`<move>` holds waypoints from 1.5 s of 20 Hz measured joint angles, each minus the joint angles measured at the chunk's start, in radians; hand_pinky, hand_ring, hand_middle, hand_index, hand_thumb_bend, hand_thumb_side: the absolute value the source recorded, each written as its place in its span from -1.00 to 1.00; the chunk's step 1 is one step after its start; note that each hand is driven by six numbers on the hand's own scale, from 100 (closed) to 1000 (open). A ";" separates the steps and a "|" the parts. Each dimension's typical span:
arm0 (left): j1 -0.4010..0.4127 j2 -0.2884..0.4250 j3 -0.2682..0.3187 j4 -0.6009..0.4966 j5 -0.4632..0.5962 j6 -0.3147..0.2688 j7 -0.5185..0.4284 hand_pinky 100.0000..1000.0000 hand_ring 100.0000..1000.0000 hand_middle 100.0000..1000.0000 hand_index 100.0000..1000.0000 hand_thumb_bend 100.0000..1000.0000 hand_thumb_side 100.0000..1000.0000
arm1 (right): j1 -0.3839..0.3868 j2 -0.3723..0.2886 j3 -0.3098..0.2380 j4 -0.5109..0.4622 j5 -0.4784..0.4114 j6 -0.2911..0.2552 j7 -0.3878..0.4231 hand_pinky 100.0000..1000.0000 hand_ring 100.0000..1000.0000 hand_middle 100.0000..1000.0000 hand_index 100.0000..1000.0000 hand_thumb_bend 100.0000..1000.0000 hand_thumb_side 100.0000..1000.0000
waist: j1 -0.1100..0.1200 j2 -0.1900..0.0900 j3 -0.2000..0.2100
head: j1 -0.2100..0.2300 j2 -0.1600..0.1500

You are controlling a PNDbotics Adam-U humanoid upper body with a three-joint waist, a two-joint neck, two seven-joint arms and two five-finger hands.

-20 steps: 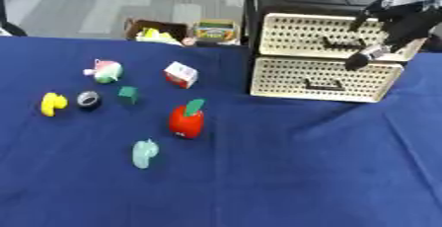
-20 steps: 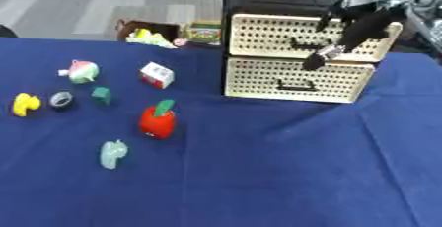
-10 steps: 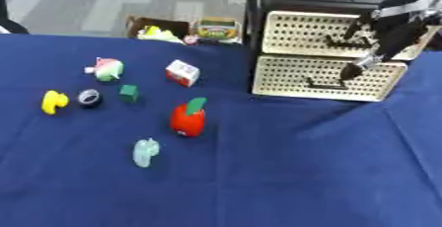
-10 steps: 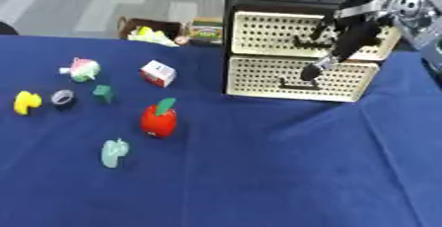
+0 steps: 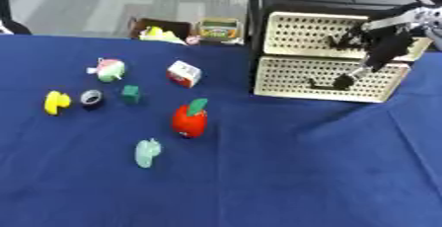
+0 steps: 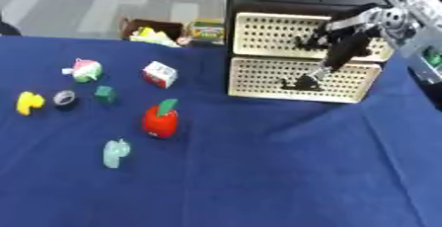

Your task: Pick up objects from table and place into drawer.

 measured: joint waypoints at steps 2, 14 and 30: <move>0.000 0.000 0.000 0.000 0.000 -0.001 -0.001 -0.20 -0.13 -0.18 0.43 -1.00 0.17 | -0.001 0.001 0.000 0.005 0.000 0.000 0.000 -1.00 -1.00 -1.00 0.76 0.56 -0.01 | 0.000 0.001 0.000 | -0.001 0.000; 0.000 0.000 0.000 0.000 0.000 -0.001 -0.001 -0.20 -0.13 -0.18 0.43 -1.00 0.17 | 0.030 -0.022 -0.001 -0.054 -0.074 0.016 -0.001 -1.00 -1.00 -1.00 0.67 0.56 0.02 | -0.005 0.001 -0.008 | 0.000 0.000; 0.000 0.000 0.000 0.000 0.000 -0.001 0.000 -0.20 -0.13 -0.18 0.43 -1.00 0.17 | 0.179 -0.136 -0.020 -0.283 -0.227 0.090 -0.008 -1.00 -1.00 -1.00 0.67 0.55 0.00 | -0.005 0.001 -0.013 | 0.000 0.000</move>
